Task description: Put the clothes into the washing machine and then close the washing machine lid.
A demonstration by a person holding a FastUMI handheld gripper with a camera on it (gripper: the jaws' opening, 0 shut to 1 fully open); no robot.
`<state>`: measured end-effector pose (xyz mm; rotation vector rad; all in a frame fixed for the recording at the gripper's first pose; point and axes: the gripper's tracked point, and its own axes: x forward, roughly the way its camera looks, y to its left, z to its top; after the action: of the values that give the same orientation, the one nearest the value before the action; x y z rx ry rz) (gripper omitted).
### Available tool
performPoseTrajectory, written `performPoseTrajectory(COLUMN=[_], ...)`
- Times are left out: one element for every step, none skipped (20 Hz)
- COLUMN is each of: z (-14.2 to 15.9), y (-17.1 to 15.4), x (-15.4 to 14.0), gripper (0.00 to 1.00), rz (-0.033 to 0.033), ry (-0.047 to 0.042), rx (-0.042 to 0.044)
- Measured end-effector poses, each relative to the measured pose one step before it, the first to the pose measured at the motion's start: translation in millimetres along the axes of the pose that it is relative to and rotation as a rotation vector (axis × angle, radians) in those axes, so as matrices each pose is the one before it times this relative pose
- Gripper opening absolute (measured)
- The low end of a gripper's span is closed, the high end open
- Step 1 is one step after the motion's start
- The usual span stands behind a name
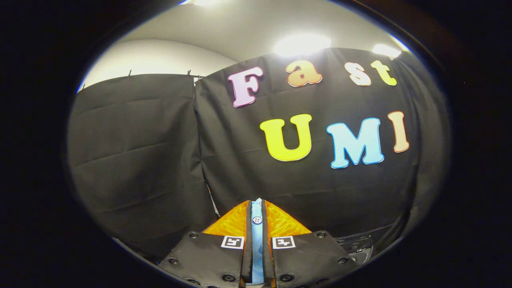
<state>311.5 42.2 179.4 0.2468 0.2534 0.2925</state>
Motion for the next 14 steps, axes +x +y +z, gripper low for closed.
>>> performPoseTrajectory(z=[2.2, 2.46, 1.79, 1.31, 1.03, 0.51, -0.34, -0.08, 0.42, 0.7, -0.17, 0.59, 0.03, -2.12], y=[-9.51, -10.47, -9.27, -8.8, -10.11, -10.94, -10.87, -8.99, -9.04, -9.49, -8.91, -7.81, -9.29, -8.04], x=[-3.84, -3.86, -3.28, -5.24, -3.21, -1.34, -1.64, -0.9, -1.25, -1.15, -1.22, -1.36, -0.1, -1.72], gripper=[0.12, 0.12, 0.11, 0.12, 0.12, 0.12, 0.12, 0.12, 0.12, 0.12, 0.12, 0.12, 0.12, 0.12], rz=[-0.01647, -0.01555, -0.01308, -0.01491, -0.0164, -0.01585, -0.01641, -0.013, -0.01462, -0.01838, -0.01443, -0.01436, -0.01476, -0.01255], ry=[-0.00479, -0.00743, -0.00451, -0.00164, -0.00165, 0.00155, -0.00042, -0.00083, -0.00224, -0.00466, -0.00192, -0.00275, 0.00025, -0.00014], rx=[-0.00641, -0.00231, 0.00335, 0.00641, 0.00623, 0.00308, 0.00412, 0.00543, 0.00394, 0.00405, 0.00624, 0.00584, 0.00263, 0.00309])
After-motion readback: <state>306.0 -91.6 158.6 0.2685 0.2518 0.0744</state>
